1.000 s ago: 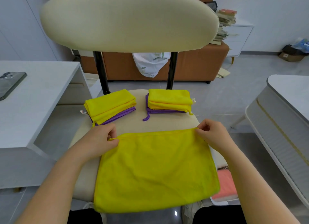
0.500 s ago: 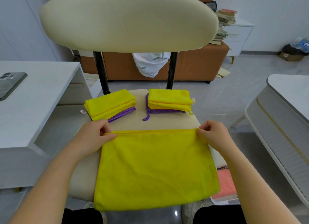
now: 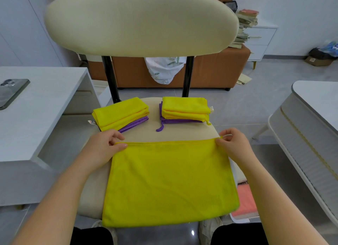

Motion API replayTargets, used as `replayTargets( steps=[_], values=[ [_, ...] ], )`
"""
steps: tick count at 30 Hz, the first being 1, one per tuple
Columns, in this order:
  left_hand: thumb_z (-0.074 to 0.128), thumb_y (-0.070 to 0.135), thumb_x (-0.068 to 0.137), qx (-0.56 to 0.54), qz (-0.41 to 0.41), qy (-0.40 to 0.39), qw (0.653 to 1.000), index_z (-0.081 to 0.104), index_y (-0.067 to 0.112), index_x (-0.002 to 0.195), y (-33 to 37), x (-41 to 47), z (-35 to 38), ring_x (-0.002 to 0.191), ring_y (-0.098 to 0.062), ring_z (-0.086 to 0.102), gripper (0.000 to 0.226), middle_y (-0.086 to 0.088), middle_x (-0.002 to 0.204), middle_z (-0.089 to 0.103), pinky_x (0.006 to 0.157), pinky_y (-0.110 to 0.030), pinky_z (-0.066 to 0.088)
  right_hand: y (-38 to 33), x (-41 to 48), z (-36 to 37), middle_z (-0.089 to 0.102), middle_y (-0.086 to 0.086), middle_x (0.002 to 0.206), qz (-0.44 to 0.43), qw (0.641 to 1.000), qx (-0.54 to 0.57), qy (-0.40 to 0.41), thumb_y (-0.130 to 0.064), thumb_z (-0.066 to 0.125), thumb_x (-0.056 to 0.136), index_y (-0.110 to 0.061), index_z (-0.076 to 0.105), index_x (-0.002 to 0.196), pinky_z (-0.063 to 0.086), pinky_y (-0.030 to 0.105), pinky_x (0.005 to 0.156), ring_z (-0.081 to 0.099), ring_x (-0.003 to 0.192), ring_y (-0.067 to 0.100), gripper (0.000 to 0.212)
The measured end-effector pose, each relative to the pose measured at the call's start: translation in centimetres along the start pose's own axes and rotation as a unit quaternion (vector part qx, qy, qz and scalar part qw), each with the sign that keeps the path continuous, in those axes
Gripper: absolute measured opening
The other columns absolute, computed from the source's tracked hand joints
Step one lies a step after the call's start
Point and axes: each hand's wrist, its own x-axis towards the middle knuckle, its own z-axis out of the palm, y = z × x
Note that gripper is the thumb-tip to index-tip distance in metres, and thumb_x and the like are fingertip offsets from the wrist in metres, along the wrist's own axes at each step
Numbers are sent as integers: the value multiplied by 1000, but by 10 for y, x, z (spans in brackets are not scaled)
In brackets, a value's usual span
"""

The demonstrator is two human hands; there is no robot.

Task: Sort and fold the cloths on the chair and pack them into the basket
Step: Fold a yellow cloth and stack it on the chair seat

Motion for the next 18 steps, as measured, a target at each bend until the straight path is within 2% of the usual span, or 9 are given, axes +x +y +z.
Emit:
replayTargets(
  steps=[3, 5, 8, 10, 11, 13, 15, 18],
  values=[
    [64, 21, 88, -25, -30, -48, 998, 66, 22, 81, -1, 2, -2, 84, -18, 59, 7, -2, 85, 64, 73, -33, 45, -3, -1, -5, 59, 6, 85, 19, 997, 64, -33, -11, 61, 89, -15, 61, 99, 44, 27, 61, 53, 75, 17, 11],
    [60, 22, 90, -138, -68, -52, 987, 65, 14, 83, 5, -1, -3, 81, -20, 58, 12, -6, 85, 65, 72, -31, 45, -5, -2, -7, 55, 5, 80, 37, 993, 103, -43, -10, 58, 92, -10, 63, 93, 40, 24, 57, 48, 70, 15, 6],
    [54, 20, 93, -354, -147, -47, 922, 62, 11, 89, 16, -2, 2, 85, -23, 60, 13, -9, 89, 66, 76, -32, 48, -9, -2, -5, 48, 4, 73, 56, 986, 152, -47, -13, 51, 95, -13, 59, 83, 35, 25, 56, 42, 65, 14, 14],
    [52, 21, 95, -417, -193, -18, 888, 60, 11, 98, 20, 1, 9, 91, -26, 61, 13, -10, 97, 65, 82, -38, 50, -13, -2, -1, 48, 2, 73, 61, 982, 173, -40, -15, 48, 97, -17, 56, 82, 33, 24, 54, 41, 63, 13, 17],
    [52, 24, 96, -406, -208, 5, 890, 59, 12, 103, 20, 3, 13, 96, -28, 60, 16, -12, 103, 63, 87, -42, 49, -15, -2, 1, 50, 1, 76, 58, 982, 176, -32, -16, 47, 97, -18, 55, 83, 33, 24, 54, 43, 64, 13, 16],
    [52, 31, 96, -298, -194, 56, 933, 58, 12, 108, 18, 6, 18, 103, -31, 56, 24, -14, 110, 60, 91, -45, 47, -18, -3, 5, 54, 1, 83, 48, 983, 179, -8, -18, 49, 97, -18, 56, 89, 37, 25, 57, 47, 69, 12, 11],
    [51, 31, 96, -158, -142, 117, 970, 53, 8, 115, 19, 5, 22, 97, -25, 51, 30, -10, 107, 55, 81, -36, 42, -18, -3, 8, 57, 1, 90, 36, 983, 178, 21, -17, 51, 96, -16, 56, 100, 41, 24, 59, 50, 74, 12, 6],
    [53, 24, 95, -75, -59, 185, 978, 49, 8, 114, 19, 1, 28, 86, -19, 46, 25, -5, 99, 51, 69, -30, 32, -18, -2, 14, 61, 7, 98, 9, 986, 163, 40, -11, 51, 96, -14, 53, 117, 40, 25, 58, 49, 67, 12, 22]
  ],
)
